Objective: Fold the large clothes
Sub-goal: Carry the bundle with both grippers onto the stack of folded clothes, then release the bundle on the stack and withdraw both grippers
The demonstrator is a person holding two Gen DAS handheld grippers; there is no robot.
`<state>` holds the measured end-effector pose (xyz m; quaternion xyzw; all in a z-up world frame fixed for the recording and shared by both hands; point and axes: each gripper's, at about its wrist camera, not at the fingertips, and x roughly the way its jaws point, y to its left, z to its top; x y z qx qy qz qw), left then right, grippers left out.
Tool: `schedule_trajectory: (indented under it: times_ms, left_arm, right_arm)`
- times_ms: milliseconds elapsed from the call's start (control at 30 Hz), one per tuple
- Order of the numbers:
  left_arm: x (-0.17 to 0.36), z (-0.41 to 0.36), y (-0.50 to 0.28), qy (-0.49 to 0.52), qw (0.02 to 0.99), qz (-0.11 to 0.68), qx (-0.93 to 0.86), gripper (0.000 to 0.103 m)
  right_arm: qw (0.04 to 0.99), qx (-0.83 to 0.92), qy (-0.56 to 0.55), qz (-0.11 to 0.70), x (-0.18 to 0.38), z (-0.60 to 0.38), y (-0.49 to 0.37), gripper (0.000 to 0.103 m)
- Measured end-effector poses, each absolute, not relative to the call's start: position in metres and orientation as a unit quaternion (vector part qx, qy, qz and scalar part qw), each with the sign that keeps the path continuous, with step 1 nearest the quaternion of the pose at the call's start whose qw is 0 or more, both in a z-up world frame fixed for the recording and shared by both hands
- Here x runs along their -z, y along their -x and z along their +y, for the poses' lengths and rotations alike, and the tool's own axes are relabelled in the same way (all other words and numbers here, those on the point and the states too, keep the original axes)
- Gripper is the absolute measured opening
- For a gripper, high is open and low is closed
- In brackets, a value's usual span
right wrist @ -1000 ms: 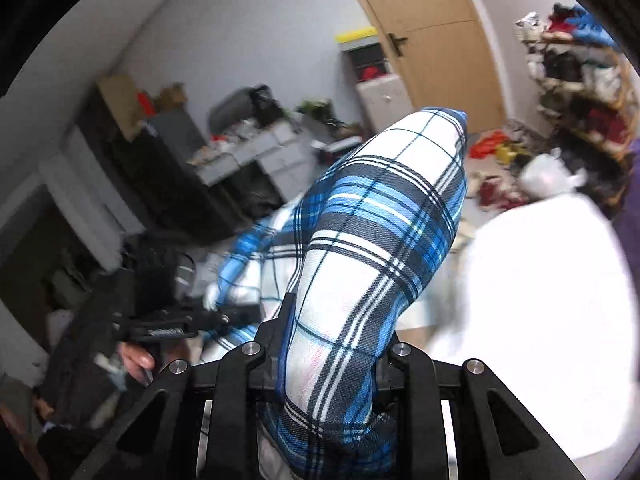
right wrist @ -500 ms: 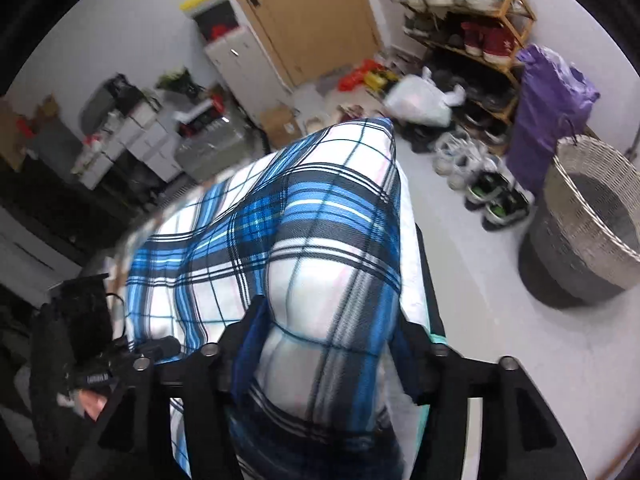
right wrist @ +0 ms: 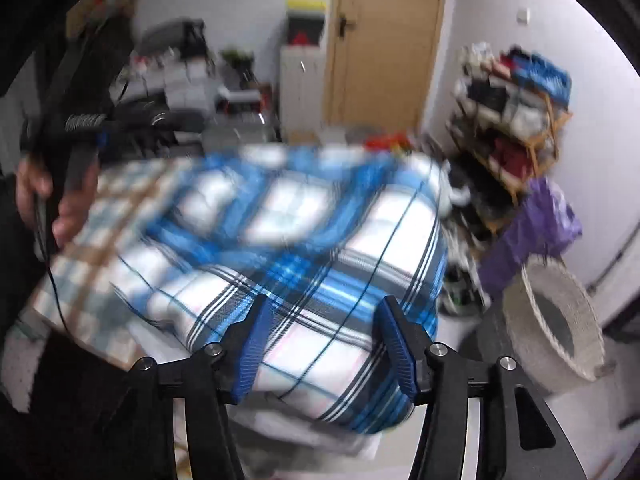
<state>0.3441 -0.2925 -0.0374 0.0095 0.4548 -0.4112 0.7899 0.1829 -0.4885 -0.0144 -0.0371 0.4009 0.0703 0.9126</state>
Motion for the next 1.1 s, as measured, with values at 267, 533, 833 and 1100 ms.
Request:
schedule_trajectory:
  times_ms: [267, 533, 833, 1100]
  left_arm:
    - [0.057, -0.268, -0.348, 0.055, 0.785, 0.477, 0.391, 0.059]
    - [0.050, -0.278, -0.277, -0.027, 0.808, 0.419, 0.413, 0.059]
    - [0.020, -0.250, -0.249, -0.005, 0.846, 0.384, 0.371, 0.059]
    - [0.002, -0.203, -0.168, 0.001, 0.895, 0.281, 0.345, 0.076]
  right_arm:
    - [0.925, -0.081, -0.005, 0.370, 0.026, -0.504, -0.163, 0.054]
    - [0.941, -0.083, -0.049, 0.325, 0.022, -0.494, -0.145, 0.054]
    - [0.947, -0.046, -0.125, 0.292, 0.016, -0.487, -0.120, 0.056]
    - [0.982, -0.029, -0.126, 0.135, -0.015, -0.425, -0.012, 0.094]
